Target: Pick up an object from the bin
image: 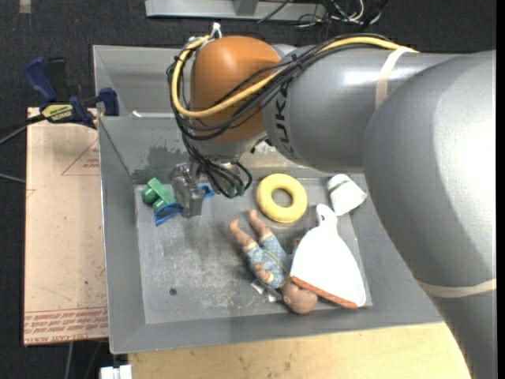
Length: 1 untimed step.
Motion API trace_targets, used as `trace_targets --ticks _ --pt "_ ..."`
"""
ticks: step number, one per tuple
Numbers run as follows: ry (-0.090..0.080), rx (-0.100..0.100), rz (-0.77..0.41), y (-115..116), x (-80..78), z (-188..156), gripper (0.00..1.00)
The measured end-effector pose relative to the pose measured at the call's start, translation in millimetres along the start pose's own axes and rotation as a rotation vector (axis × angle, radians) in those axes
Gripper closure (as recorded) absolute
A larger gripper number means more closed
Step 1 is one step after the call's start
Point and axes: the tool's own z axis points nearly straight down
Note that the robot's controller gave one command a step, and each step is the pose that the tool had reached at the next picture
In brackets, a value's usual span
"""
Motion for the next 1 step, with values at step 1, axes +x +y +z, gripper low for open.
trace_targets --ticks 1 --pt "-0.001 0.0 -0.049 13.7 -1.3 37.1 1.0"
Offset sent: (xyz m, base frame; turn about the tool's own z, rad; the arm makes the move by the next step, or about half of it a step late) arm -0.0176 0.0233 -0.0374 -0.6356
